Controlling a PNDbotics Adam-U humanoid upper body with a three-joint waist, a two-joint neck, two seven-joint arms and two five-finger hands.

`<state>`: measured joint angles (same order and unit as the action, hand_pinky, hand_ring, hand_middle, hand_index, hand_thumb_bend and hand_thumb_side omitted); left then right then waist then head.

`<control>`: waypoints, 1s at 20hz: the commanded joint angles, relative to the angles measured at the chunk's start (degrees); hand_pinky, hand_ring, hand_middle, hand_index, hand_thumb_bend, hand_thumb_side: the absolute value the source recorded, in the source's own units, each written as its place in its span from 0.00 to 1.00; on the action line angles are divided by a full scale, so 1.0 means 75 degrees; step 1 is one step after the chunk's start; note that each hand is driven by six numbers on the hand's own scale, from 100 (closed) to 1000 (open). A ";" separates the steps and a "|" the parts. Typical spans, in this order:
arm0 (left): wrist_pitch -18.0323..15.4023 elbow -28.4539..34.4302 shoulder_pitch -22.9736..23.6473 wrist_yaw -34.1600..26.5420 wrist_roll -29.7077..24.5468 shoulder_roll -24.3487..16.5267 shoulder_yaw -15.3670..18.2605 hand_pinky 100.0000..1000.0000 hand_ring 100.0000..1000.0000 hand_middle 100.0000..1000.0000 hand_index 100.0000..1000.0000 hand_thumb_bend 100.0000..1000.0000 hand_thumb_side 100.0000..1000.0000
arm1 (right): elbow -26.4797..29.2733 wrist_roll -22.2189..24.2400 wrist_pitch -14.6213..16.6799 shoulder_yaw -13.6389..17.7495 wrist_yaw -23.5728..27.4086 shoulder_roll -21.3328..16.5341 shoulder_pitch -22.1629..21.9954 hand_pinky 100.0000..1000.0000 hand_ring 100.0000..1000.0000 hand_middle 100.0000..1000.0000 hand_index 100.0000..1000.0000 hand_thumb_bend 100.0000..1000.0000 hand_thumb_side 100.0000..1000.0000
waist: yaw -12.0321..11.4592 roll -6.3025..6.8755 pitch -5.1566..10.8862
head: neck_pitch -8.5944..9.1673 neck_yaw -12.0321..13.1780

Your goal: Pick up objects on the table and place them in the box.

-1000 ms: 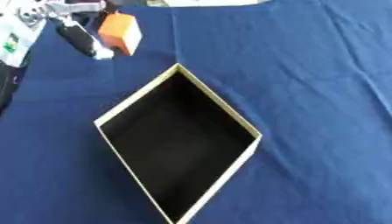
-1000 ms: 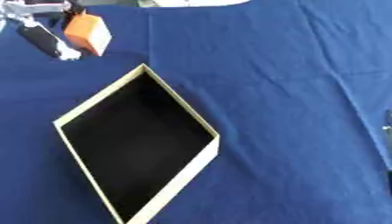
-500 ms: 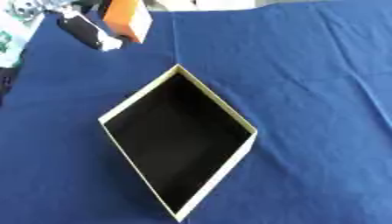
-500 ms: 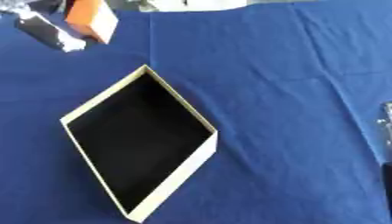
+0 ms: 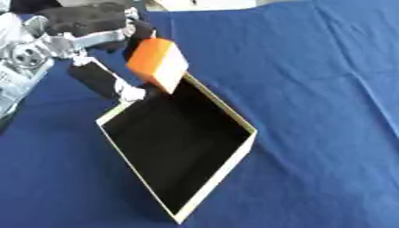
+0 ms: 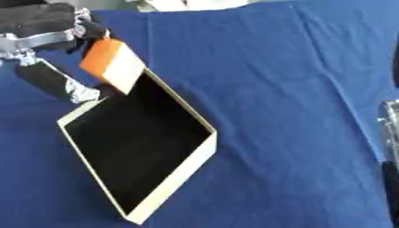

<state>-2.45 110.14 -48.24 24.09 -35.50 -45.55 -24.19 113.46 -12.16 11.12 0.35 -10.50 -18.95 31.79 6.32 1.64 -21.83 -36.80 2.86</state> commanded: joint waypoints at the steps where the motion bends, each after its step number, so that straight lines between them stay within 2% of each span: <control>1: 0.0207 0.0479 0.0055 0.0079 -0.0214 -0.0291 -0.0151 0.15 0.30 0.24 0.47 0.00 0.33 | 0.0151 -0.0022 0.0026 0.0053 -0.0009 -0.0064 0.0078 0.73 0.71 0.58 0.72 0.00 0.80 | 0.0010 -0.0012 0.0183 | -0.0081 -0.0006; 7: 0.0060 0.0317 0.0328 0.0465 -0.0325 -0.0148 -0.0497 0.15 0.30 0.24 0.47 0.00 0.33 | 0.0151 -0.0013 0.0038 0.0047 0.0018 -0.0025 0.0073 0.73 0.71 0.57 0.72 0.00 0.81 | 0.0034 -0.0019 0.0165 | -0.0084 0.0021; 14: -0.0134 0.0029 0.0379 0.0734 -0.0222 0.0027 -0.0606 0.15 0.30 0.24 0.47 0.00 0.33 | 0.0151 -0.0012 0.0033 0.0049 0.0035 -0.0009 0.0065 0.73 0.71 0.57 0.72 0.00 0.81 | 0.0040 -0.0028 0.0160 | -0.0086 0.0025; 20: -0.0255 -0.0492 0.0363 0.1288 -0.0256 0.0657 -0.0610 0.16 0.31 0.26 0.48 0.00 0.31 | 0.0151 -0.0017 0.0023 0.0051 0.0084 0.0063 -0.0008 0.73 0.71 0.57 0.72 0.00 0.81 | 0.0038 -0.0040 0.0122 | -0.0051 0.0045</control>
<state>-3.89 106.79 -44.47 32.71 -37.45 -40.69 -28.96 113.46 -12.23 11.22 0.35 -10.28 -17.95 31.22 6.64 1.39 -21.95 -37.21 3.09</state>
